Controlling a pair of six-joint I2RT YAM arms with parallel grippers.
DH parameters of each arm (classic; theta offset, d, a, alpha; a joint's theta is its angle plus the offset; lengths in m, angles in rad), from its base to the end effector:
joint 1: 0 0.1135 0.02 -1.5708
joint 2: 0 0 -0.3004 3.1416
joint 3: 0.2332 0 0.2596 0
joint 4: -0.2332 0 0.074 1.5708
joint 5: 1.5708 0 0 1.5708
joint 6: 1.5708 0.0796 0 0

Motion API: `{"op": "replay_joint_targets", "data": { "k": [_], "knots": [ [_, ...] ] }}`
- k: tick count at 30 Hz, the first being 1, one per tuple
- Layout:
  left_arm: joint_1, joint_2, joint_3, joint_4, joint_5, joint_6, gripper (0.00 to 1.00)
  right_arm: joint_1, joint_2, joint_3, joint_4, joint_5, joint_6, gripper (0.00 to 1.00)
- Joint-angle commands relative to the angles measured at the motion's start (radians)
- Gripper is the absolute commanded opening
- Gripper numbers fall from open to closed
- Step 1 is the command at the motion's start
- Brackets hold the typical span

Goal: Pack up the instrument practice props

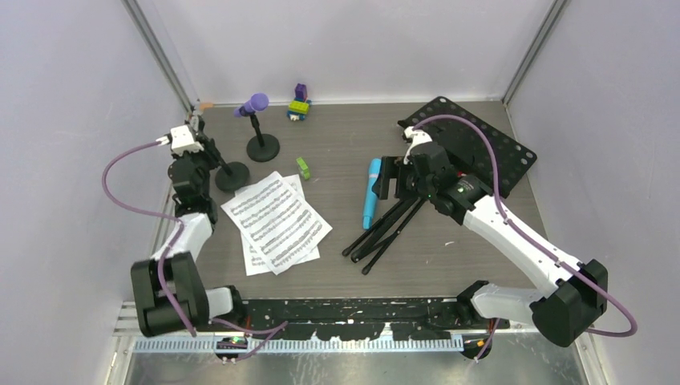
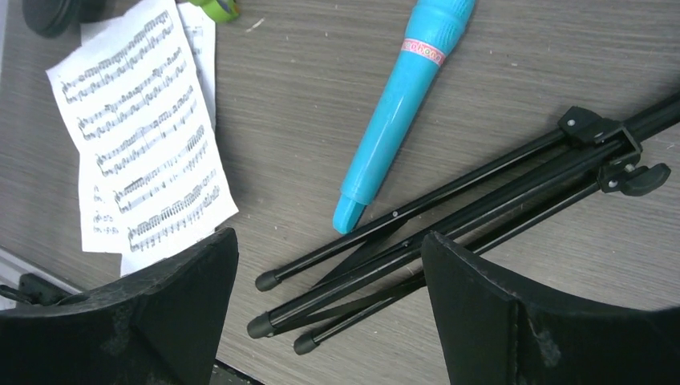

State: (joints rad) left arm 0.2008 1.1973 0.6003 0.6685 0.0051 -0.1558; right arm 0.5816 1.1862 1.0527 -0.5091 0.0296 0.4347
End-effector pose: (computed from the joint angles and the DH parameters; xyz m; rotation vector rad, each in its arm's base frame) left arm 0.3001 0.0607 0.3118 -0.2619 1.4763 0.0324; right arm 0.2424 0.1565 0.3258 -0.1494 2.2597 0.5223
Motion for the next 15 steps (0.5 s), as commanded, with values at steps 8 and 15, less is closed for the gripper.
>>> {"op": "replay_joint_targets", "data": {
  "k": [8,15],
  "knots": [
    [0.015,0.259,0.114,0.577,0.065,0.166,0.0,0.004,0.009,-0.07,0.072,-0.114,0.001,0.89],
    [0.016,0.36,0.196,0.593,0.038,0.297,0.18,0.004,0.027,-0.071,0.084,-0.128,-0.006,0.89]
  ]
}}
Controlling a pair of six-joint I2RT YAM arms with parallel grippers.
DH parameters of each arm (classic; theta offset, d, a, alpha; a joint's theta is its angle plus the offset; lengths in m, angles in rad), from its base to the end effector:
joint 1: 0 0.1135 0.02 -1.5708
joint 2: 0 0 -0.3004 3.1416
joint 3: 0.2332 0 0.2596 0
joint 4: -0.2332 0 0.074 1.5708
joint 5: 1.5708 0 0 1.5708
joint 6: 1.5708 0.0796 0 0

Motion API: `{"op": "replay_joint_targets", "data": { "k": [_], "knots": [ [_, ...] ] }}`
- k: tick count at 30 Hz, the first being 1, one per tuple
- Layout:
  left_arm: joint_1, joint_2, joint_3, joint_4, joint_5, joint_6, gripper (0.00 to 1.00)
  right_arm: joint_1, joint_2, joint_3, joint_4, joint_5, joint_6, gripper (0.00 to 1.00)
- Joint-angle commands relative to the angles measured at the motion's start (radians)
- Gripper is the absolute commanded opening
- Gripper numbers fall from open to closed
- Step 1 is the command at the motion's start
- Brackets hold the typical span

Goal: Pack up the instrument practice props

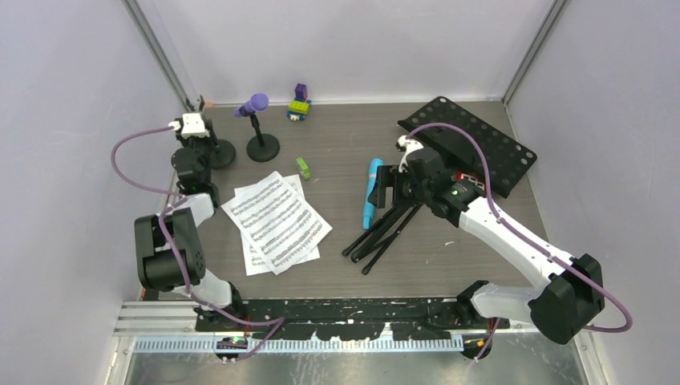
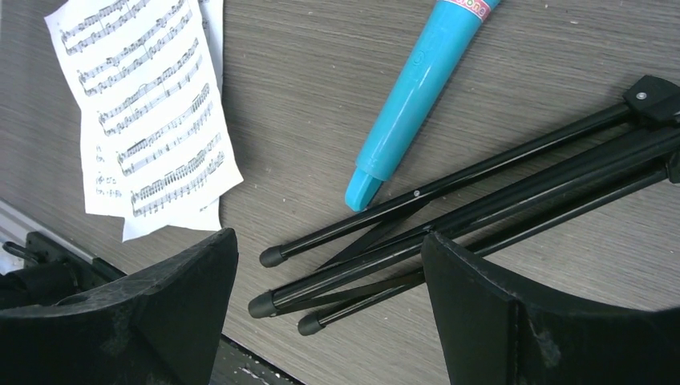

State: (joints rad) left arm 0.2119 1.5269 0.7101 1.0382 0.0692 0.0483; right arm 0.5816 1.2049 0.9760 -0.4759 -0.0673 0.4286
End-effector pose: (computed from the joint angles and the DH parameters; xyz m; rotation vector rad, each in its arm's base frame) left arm 0.3659 0.0731 0.3043 -0.0521 1.3510 0.1727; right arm 0.2385 0.1632 0.2957 -0.2158 2.3377 0.5942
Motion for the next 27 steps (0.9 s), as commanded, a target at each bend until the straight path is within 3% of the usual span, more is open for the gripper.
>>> {"op": "replay_joint_targets", "data": {
  "k": [1,5,16,23,27],
  "knots": [
    [0.006,0.05,0.092,0.24,-0.029,0.092,0.22,0.004,0.012,0.006,0.051,-0.034,0.002,0.89],
    [0.006,0.135,0.103,0.311,-0.05,0.092,0.3,0.004,0.025,0.006,0.057,-0.041,0.012,0.89],
    [0.014,0.224,0.127,0.347,-0.087,0.123,0.38,0.004,0.027,-0.018,0.077,-0.055,0.026,0.89],
    [0.014,0.219,0.098,0.353,-0.113,0.065,0.67,0.004,0.014,-0.013,0.059,-0.065,0.016,0.89],
    [0.014,0.185,0.068,0.367,-0.137,0.055,0.72,0.004,0.002,-0.014,0.051,-0.069,0.008,0.89]
  ]
}}
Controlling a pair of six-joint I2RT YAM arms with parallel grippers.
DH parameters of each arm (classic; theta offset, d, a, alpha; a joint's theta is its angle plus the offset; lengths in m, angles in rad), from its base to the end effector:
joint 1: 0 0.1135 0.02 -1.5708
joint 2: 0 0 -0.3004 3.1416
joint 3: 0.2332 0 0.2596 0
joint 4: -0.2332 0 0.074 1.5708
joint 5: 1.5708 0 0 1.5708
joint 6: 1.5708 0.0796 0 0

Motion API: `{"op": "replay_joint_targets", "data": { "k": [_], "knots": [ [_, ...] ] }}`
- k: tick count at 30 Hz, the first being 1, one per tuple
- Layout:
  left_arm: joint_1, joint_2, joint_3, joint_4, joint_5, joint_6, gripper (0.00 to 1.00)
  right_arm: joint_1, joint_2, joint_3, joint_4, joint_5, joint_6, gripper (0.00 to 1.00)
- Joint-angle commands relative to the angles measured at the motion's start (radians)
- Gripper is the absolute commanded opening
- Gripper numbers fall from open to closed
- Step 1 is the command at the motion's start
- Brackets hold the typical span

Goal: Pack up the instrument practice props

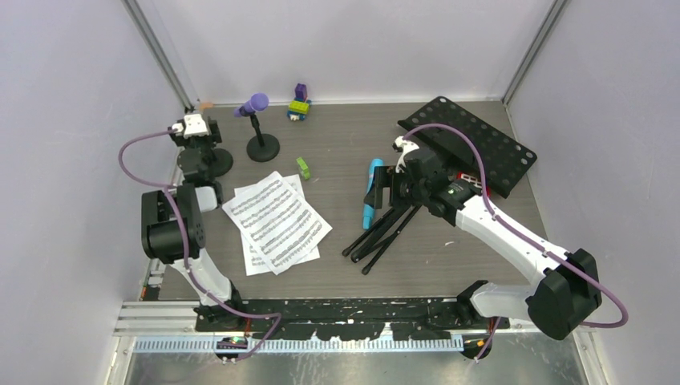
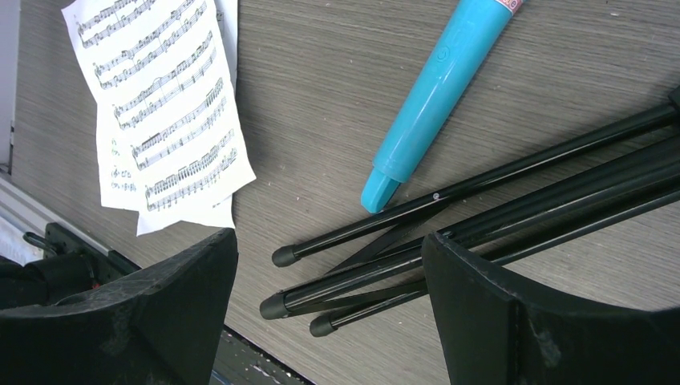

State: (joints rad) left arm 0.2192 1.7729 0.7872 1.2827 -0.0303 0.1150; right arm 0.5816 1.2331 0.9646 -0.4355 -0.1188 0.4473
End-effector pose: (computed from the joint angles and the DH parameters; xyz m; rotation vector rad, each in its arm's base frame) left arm 0.4061 0.0930 0.2753 -0.0928 1.2766 0.3068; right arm 0.2426 0.1708 0.2887 -0.2231 2.3501 0.6595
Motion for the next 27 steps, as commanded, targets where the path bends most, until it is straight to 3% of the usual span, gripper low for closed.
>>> {"op": "replay_joint_targets", "data": {
  "k": [1,3,6,13,18,23,27],
  "knots": [
    [0.007,-0.077,-0.015,0.12,-0.048,-0.015,0.78,0.004,-0.028,-0.002,0.007,-0.018,-0.013,0.89],
    [0.008,-0.112,-0.026,0.102,-0.069,-0.025,0.83,0.003,-0.031,0.002,0.001,-0.025,-0.016,0.89],
    [0.007,-0.181,-0.049,0.045,-0.108,-0.038,0.99,0.003,-0.039,0.006,-0.008,-0.035,-0.018,0.89],
    [0.005,-0.459,-0.198,-0.095,-0.141,-0.139,1.0,0.003,-0.08,-0.002,-0.019,-0.042,-0.01,0.89],
    [-0.017,-0.704,-0.331,-0.272,-0.047,-0.185,1.0,0.004,-0.109,-0.014,-0.02,-0.044,-0.003,0.89],
    [-0.195,-0.843,-0.421,-0.39,0.006,-0.147,0.98,0.004,-0.121,-0.026,-0.021,-0.041,0.007,0.89],
    [-0.369,-0.787,-0.455,-0.383,-0.052,-0.136,0.96,0.003,-0.127,-0.035,-0.019,-0.042,0.01,0.89]
  ]
}}
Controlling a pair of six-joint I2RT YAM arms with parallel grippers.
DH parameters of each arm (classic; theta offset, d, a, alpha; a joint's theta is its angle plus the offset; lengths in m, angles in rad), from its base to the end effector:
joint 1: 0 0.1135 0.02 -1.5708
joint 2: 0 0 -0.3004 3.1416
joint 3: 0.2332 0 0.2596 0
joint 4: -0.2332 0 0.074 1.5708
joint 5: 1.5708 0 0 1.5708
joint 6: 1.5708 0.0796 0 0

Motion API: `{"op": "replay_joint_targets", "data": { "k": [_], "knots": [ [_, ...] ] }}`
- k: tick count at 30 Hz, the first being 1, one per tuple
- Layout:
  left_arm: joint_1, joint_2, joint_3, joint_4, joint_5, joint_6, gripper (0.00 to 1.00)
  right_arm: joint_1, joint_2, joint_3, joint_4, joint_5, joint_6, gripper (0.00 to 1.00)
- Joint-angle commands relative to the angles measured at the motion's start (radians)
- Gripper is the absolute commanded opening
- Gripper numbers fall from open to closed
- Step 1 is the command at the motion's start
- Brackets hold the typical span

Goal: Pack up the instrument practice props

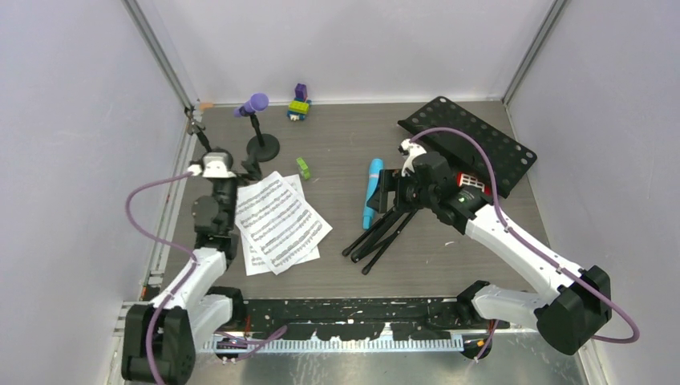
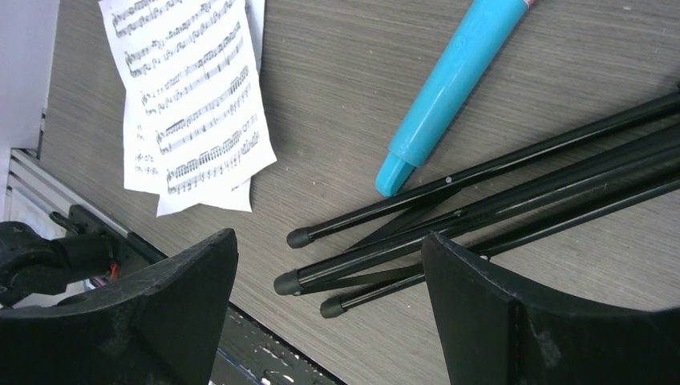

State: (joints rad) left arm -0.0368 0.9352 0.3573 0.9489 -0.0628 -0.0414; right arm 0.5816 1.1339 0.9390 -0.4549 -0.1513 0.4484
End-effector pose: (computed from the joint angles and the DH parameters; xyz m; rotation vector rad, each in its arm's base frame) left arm 0.2290 -0.0034 0.3231 -0.0578 1.1992 -0.0309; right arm 0.2223 0.1605 0.3032 -0.2405 2.3004 0.7172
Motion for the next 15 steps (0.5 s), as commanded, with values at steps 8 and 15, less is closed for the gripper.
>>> {"op": "replay_joint_targets", "data": {
  "k": [8,15],
  "knots": [
    [-0.181,0.547,-0.01,0.469,-0.11,-0.03,1.0,0.004,-0.034,-0.024,0.008,-0.005,0.003,0.89],
    [-0.178,0.802,0.227,0.483,-0.164,0.058,1.0,0.004,-0.032,-0.018,0.001,-0.002,-0.003,0.89]
  ]
}}
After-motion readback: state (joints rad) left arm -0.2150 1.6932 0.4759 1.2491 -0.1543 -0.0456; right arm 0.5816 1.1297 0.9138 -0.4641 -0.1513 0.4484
